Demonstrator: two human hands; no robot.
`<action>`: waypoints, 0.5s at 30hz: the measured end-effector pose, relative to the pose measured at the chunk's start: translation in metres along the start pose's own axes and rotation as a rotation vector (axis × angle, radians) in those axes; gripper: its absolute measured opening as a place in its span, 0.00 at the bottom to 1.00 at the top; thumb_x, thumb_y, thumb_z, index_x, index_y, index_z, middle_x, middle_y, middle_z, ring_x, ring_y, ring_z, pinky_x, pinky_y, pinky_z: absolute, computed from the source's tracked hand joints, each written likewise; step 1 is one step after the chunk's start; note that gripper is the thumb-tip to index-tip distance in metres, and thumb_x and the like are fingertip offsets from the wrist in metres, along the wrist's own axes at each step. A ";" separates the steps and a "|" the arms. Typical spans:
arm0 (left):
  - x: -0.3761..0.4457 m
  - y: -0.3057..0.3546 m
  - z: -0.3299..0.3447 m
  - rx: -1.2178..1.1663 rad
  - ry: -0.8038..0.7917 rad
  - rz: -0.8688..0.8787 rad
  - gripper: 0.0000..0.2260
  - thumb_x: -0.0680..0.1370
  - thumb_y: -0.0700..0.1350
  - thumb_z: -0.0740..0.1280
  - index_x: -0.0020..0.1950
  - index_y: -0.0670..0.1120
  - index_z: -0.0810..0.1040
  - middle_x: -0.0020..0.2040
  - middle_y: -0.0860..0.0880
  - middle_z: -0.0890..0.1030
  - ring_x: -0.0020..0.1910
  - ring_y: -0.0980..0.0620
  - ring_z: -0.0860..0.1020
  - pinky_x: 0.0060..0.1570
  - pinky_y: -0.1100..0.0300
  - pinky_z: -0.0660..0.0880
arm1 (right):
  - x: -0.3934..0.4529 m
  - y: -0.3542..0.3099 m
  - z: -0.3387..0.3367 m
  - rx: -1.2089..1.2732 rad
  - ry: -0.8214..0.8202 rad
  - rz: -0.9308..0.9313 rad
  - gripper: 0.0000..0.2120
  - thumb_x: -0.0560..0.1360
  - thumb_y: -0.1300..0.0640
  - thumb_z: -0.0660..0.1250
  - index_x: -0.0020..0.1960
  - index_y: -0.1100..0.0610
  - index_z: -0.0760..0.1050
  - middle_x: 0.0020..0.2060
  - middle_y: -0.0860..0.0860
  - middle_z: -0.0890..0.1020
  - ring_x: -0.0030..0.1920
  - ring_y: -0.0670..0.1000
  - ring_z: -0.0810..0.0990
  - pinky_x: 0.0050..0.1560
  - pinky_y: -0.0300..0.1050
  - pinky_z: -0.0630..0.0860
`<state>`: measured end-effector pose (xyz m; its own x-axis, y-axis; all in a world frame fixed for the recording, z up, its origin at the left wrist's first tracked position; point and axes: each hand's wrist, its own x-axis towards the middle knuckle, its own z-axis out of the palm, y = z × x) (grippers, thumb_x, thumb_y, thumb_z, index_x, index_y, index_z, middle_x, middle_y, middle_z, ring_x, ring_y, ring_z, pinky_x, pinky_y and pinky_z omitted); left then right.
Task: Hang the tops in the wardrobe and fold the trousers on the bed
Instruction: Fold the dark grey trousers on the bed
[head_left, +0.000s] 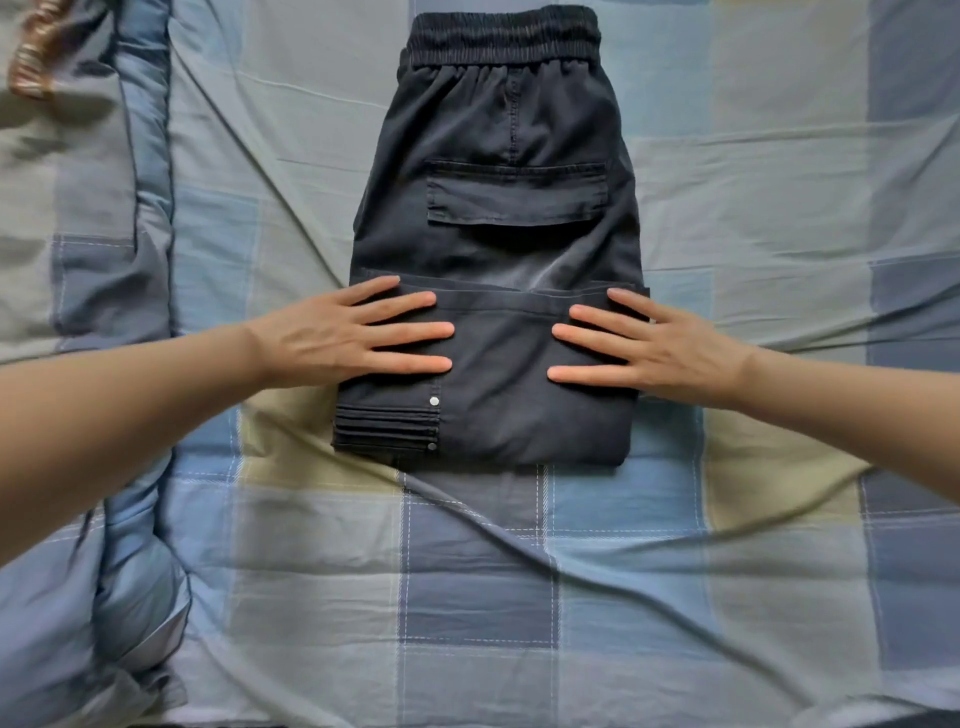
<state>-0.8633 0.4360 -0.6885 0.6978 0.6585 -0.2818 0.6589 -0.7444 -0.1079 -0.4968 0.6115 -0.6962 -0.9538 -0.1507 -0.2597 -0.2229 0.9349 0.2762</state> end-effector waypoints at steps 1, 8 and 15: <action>-0.001 -0.002 0.004 -0.017 -0.006 0.000 0.29 0.78 0.38 0.50 0.79 0.54 0.55 0.79 0.48 0.58 0.77 0.40 0.57 0.73 0.41 0.56 | 0.003 0.003 0.003 0.015 0.008 0.018 0.34 0.75 0.65 0.56 0.78 0.47 0.53 0.75 0.55 0.63 0.74 0.59 0.63 0.73 0.60 0.57; -0.006 0.020 0.000 -0.087 -0.014 -0.148 0.29 0.78 0.41 0.50 0.79 0.55 0.50 0.80 0.48 0.55 0.76 0.39 0.59 0.73 0.42 0.56 | 0.003 0.001 -0.003 0.177 -0.028 0.082 0.33 0.73 0.65 0.49 0.77 0.50 0.58 0.75 0.53 0.63 0.74 0.59 0.63 0.73 0.60 0.58; -0.019 0.109 -0.037 -0.263 -0.017 -0.115 0.26 0.77 0.42 0.55 0.75 0.55 0.67 0.73 0.47 0.70 0.71 0.40 0.69 0.68 0.40 0.68 | -0.037 -0.068 -0.049 0.394 -0.141 0.063 0.30 0.72 0.64 0.54 0.73 0.50 0.67 0.71 0.52 0.69 0.71 0.57 0.69 0.66 0.61 0.69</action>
<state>-0.7942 0.3468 -0.6602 0.6111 0.7332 -0.2983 0.7850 -0.6096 0.1100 -0.4564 0.5376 -0.6605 -0.9201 -0.0689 -0.3856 -0.0446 0.9964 -0.0716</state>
